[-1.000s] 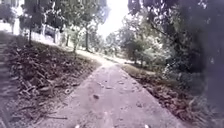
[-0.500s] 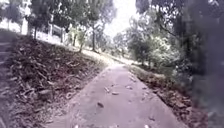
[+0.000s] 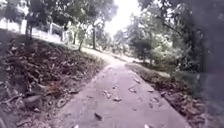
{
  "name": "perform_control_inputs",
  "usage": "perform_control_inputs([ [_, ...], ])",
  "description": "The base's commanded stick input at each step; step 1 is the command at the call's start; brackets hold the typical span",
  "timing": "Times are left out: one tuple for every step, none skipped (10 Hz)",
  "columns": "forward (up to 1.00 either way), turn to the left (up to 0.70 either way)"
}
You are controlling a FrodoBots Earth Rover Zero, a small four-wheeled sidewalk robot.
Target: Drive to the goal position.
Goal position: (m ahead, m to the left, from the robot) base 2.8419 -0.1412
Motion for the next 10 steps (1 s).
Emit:
perform_control_inputs([
  [0.50, 0.00],
  [0.50, 0.00],
  [0.50, 0.00],
  [0.50, 0.00],
  [0.50, 0.00],
  [0.50, 0.00],
  [0.50, 0.00],
  [0.50, 0.00],
  [0.50, 0.00],
  [0.50, 0.00],
])
